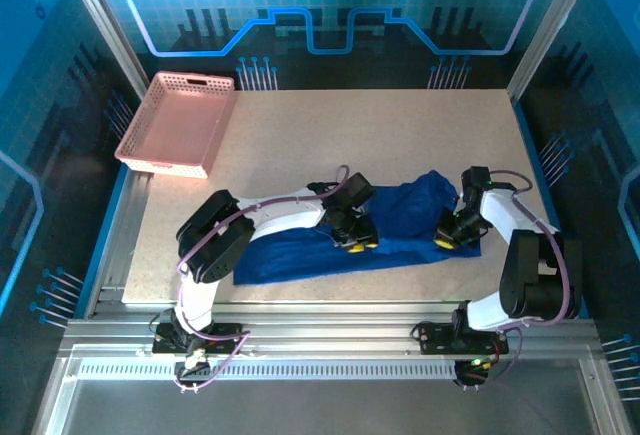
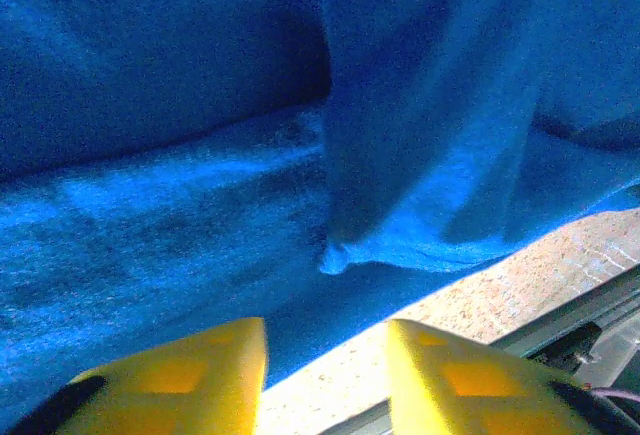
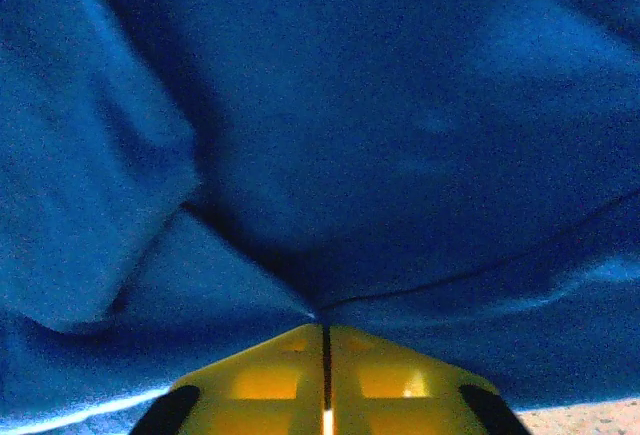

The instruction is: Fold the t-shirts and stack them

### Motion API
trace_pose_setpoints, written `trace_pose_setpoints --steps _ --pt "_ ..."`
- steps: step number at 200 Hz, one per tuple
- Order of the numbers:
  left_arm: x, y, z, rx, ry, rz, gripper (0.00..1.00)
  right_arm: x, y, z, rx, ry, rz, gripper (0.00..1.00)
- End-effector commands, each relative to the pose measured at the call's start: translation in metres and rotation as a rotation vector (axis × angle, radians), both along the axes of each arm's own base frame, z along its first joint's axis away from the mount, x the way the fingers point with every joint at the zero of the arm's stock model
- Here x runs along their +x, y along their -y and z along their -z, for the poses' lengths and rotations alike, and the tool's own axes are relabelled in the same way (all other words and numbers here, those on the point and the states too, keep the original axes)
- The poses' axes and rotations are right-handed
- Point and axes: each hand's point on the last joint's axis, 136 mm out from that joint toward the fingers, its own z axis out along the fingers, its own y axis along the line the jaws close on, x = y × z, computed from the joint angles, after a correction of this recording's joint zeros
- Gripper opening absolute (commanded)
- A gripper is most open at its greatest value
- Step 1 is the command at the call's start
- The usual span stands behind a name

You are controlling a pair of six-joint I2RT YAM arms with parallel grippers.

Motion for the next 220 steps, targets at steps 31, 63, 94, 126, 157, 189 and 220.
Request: trace_pose_setpoints --steps 31,63,94,126,157,189,220 --pt "0.041 -0.034 -0.078 0.01 0.229 -0.102 0.71 0.024 0.008 -0.049 -0.046 0.14 0.029 0.47" --pt "0.084 -0.083 -0.102 0.039 0.323 -0.211 0.76 0.078 0.004 -0.08 -0.006 0.311 -0.034 0.59" --pt "0.118 -0.127 -0.09 0.054 0.346 -0.285 0.75 0.131 0.005 -0.076 0.017 0.334 -0.071 0.57" --pt "0.137 -0.173 -0.066 0.093 0.335 -0.38 0.74 0.169 0.009 -0.055 0.035 0.308 -0.069 0.54" --pt "0.143 -0.199 -0.044 0.133 0.304 -0.414 0.72 0.185 0.009 -0.035 0.045 0.267 -0.078 0.52" --pt "0.144 -0.211 -0.023 0.151 0.275 -0.431 0.72 0.197 0.004 -0.017 0.063 0.246 -0.09 0.48" --pt "0.142 -0.224 -0.001 0.191 0.226 -0.464 0.7 0.203 0.004 -0.002 0.06 0.2 -0.062 0.21"
